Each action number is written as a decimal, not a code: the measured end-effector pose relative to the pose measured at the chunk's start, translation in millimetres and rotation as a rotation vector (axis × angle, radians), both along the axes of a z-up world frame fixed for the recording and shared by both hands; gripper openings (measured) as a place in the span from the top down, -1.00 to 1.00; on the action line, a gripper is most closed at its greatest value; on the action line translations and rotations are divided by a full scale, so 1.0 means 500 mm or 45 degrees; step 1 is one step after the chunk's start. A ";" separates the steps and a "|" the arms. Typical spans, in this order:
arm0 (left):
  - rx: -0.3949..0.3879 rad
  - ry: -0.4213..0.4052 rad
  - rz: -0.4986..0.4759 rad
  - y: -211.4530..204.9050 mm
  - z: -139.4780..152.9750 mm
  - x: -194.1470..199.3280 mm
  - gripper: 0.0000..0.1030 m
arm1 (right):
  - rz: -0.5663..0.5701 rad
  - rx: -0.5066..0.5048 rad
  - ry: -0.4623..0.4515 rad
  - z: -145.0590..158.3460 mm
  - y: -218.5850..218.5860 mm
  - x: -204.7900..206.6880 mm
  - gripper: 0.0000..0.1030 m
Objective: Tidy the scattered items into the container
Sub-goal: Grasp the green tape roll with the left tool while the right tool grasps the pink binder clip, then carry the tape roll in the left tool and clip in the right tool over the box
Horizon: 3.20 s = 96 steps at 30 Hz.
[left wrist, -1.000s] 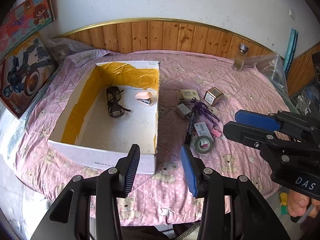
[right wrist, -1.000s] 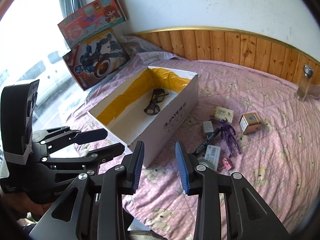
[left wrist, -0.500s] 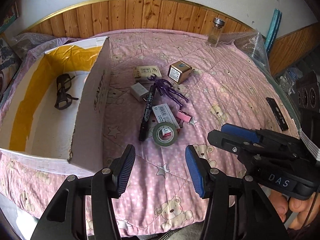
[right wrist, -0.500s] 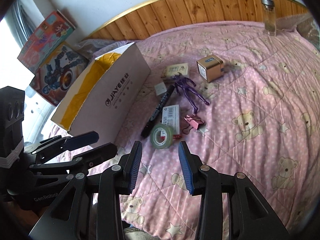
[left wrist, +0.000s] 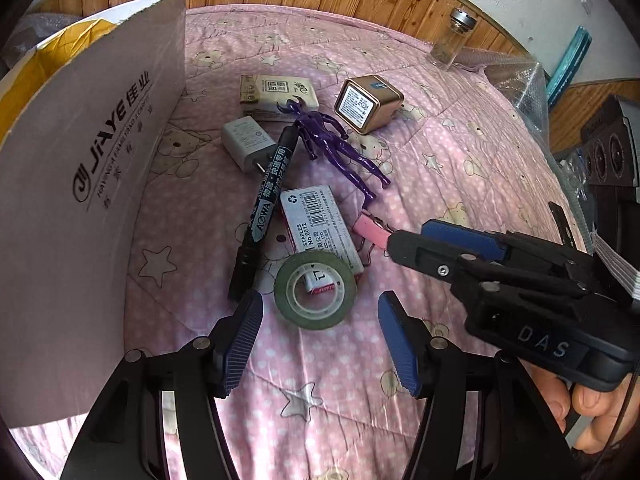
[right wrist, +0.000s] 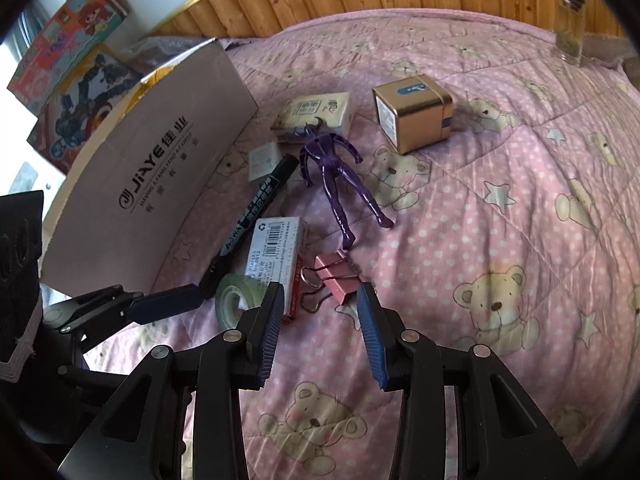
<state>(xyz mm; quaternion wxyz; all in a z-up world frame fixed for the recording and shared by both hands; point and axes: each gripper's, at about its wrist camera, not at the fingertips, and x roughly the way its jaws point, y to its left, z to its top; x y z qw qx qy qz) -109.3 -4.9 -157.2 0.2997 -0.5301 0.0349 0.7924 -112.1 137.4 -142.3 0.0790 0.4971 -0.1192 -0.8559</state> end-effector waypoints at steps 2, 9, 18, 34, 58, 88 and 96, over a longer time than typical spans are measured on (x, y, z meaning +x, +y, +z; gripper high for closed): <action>-0.007 0.013 -0.006 0.011 -0.016 -0.008 -0.19 | 0.017 0.028 -0.030 -0.025 -0.002 -0.019 0.20; 0.001 0.074 -0.023 0.024 -0.044 -0.024 0.03 | 0.022 0.006 0.001 -0.042 0.015 -0.045 0.35; 0.063 0.026 -0.003 -0.005 -0.037 -0.035 0.05 | -0.016 -0.065 0.006 -0.039 0.027 -0.037 0.51; 0.065 0.022 0.095 -0.053 0.037 -0.010 0.05 | -0.091 -0.080 0.061 0.010 0.029 0.034 0.56; 0.143 0.188 0.130 -0.136 0.174 0.091 0.05 | -0.026 -0.028 0.238 0.145 -0.078 0.182 0.56; 0.187 0.293 0.327 -0.316 0.284 0.066 0.05 | 0.254 0.060 0.434 0.312 -0.259 0.164 0.56; 0.188 0.292 0.377 -0.361 0.293 0.030 0.05 | 0.330 0.070 0.448 0.333 -0.305 0.121 0.56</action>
